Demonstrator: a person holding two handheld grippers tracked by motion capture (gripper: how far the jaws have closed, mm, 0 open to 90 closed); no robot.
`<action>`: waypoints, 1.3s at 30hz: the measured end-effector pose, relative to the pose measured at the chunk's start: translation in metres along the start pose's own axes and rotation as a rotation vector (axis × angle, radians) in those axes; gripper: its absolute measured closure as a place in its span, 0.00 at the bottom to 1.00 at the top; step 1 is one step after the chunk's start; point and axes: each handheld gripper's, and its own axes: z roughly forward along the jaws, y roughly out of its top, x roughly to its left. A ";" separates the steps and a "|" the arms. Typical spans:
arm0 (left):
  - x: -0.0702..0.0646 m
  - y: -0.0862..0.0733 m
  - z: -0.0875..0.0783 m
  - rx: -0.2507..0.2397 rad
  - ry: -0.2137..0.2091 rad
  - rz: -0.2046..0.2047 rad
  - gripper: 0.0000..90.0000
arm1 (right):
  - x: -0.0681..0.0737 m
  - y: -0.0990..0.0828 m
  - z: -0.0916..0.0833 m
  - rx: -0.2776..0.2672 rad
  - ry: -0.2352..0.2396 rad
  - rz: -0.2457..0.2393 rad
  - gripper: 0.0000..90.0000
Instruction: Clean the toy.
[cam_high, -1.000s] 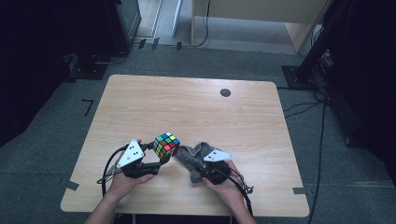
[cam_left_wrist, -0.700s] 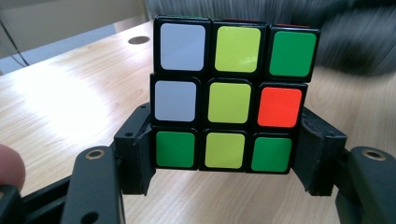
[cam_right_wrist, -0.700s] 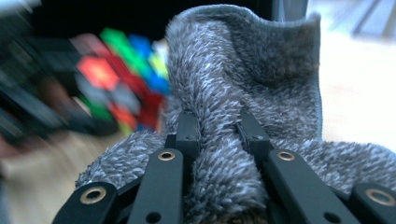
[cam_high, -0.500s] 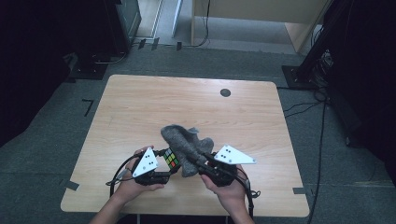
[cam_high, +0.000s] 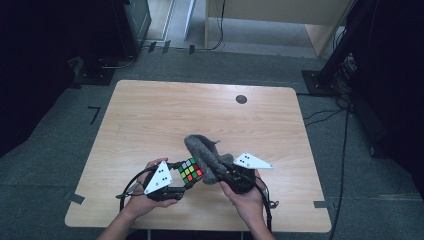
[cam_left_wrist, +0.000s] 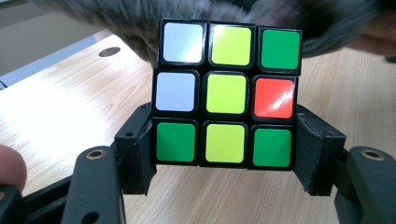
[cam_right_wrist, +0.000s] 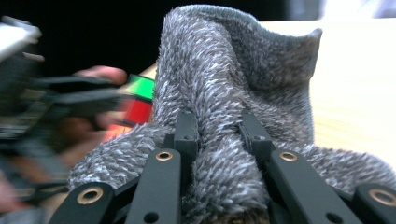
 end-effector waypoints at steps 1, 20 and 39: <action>0.001 0.000 0.000 -0.007 0.000 -0.010 0.38 | -0.003 -0.001 -0.001 0.005 -0.045 -0.012 0.82; 0.008 0.004 0.000 -0.040 -0.007 -0.045 0.38 | 0.010 0.010 -0.018 -0.098 -0.034 -0.014 0.82; 0.008 0.007 -0.010 -0.082 -0.040 -0.097 0.38 | 0.029 0.014 -0.013 -0.065 0.068 -0.117 0.82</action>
